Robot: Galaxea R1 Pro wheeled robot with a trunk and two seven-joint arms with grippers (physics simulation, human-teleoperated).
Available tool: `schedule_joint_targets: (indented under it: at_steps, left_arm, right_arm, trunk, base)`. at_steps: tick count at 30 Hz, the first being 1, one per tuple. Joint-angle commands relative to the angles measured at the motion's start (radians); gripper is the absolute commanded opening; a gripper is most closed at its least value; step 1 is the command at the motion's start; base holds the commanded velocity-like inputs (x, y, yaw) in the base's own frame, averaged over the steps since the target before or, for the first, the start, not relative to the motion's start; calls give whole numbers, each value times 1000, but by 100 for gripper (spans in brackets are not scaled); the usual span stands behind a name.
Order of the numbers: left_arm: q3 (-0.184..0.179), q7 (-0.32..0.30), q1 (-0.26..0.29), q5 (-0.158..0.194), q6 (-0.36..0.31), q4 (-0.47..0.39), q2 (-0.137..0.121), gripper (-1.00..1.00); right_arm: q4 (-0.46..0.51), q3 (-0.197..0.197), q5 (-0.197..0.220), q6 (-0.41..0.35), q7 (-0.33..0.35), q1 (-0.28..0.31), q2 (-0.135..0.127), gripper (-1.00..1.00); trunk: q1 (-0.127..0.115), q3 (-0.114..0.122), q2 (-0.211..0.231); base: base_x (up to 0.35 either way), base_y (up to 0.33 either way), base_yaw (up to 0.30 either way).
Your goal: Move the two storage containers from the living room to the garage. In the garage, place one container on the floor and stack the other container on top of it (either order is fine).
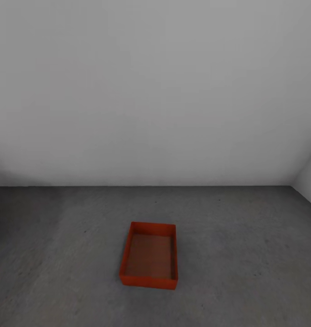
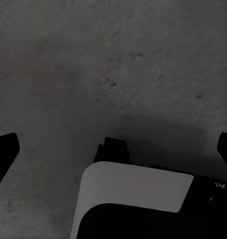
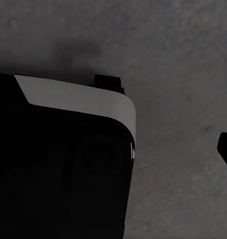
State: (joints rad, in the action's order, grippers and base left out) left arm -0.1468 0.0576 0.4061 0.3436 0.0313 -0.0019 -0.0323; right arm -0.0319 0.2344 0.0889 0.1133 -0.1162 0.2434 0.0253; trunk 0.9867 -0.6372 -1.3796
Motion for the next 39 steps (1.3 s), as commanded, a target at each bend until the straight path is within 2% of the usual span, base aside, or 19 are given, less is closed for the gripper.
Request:
schedule_joint_targets:
  at_steps: [1,15,24,34,39]
  left_arm:
    - [-8,2,0,8,2,0,0,100]
    - [-8,1,0,8,2,0,0,100]
    - [-8,-4,0,12,-3,2,38,100]
    - [-8,-4,0,11,-1,2,43,100]
    - [-8,-4,0,12,-2,2,44,100]
  right_arm:
    - [-3,8,9,6,-2,1,1,100]
    - [-3,8,9,6,-2,1,-2,100]
    - [-3,8,9,6,-2,1,-2,100]
    - [-3,8,9,5,-2,1,-2,100]
    - [-3,8,9,5,-2,2,-1,100]
  trunk:
    - [0,1,0]
    - [0,23,0]
    - [0,38,0]
    - [0,54,0]
    - [-19,78,35]
  base:
    - [0,0,0]
    - [0,0,0]
    - [0,0,0]
    - [0,0,0]
    - [0,0,0]
